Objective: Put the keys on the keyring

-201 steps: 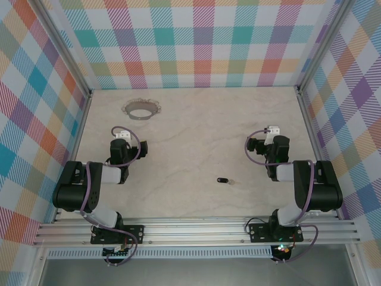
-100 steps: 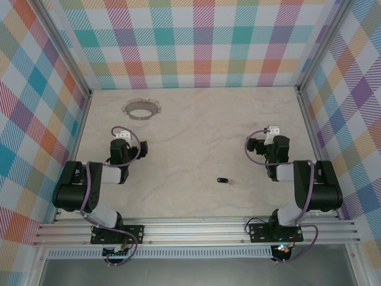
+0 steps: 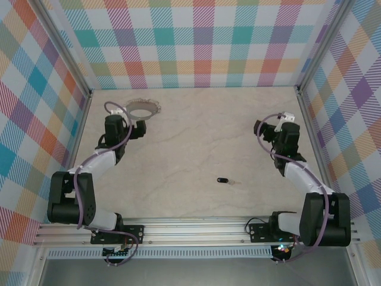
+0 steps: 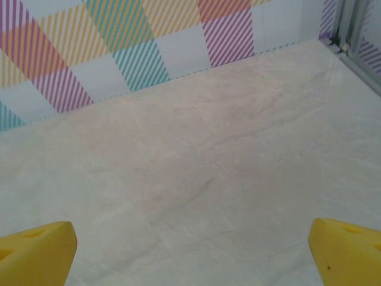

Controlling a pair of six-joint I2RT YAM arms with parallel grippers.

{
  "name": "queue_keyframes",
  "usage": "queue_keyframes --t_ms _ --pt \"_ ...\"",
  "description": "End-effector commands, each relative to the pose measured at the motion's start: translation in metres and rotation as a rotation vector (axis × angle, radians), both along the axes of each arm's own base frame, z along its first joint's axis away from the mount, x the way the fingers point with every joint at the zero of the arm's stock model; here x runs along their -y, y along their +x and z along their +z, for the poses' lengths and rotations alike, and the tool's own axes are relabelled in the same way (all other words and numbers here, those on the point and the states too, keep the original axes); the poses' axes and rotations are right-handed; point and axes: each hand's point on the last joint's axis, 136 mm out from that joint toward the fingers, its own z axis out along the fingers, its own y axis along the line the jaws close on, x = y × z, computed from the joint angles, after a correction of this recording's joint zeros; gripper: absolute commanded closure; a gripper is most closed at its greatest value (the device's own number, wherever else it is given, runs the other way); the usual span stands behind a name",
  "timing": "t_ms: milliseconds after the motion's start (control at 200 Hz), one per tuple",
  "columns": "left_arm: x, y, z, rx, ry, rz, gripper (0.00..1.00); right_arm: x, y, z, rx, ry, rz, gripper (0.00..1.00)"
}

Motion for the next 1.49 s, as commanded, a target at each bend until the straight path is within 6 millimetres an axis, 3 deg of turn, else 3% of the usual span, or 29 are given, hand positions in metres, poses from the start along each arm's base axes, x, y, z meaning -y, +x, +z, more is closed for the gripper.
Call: queue_keyframes --t_ms 0,130,265,430,555,690,885,1110,1310,1490 --pt "0.004 -0.012 -0.006 -0.184 -0.085 0.047 0.0 -0.016 -0.013 -0.023 -0.19 0.187 0.0 0.0" --pt "0.014 -0.007 0.001 -0.306 -0.133 0.048 0.0 -0.04 -0.016 -0.02 -0.23 0.295 0.094 0.0" --pt "0.04 0.007 0.001 -0.377 -0.138 -0.043 0.0 -0.071 -0.028 -0.017 -0.276 0.352 0.214 0.03" --pt "0.078 0.025 -0.023 -0.496 -0.117 -0.18 0.02 -0.105 -0.045 -0.025 -0.338 0.355 0.309 0.05" --pt "0.09 0.042 -0.045 -0.56 -0.051 -0.204 0.04 -0.125 -0.055 -0.036 -0.396 0.345 0.352 0.05" --pt "0.09 0.065 -0.062 -0.586 -0.017 -0.193 0.09 -0.146 -0.062 -0.05 -0.461 0.35 0.404 0.06" --pt "0.091 0.094 -0.08 -0.609 0.058 -0.218 0.25 -0.183 -0.064 -0.069 -0.544 0.394 0.491 0.07" --pt "0.085 0.117 -0.093 -0.601 0.162 -0.237 0.32 -0.221 -0.056 -0.084 -0.6 0.4 0.584 0.11" --pt "0.084 0.134 -0.102 -0.592 0.188 -0.228 0.31 -0.236 -0.055 -0.082 -0.612 0.397 0.632 0.13" --pt "0.085 0.147 -0.104 -0.572 0.19 -0.219 0.29 -0.237 -0.052 -0.077 -0.597 0.378 0.64 0.13"
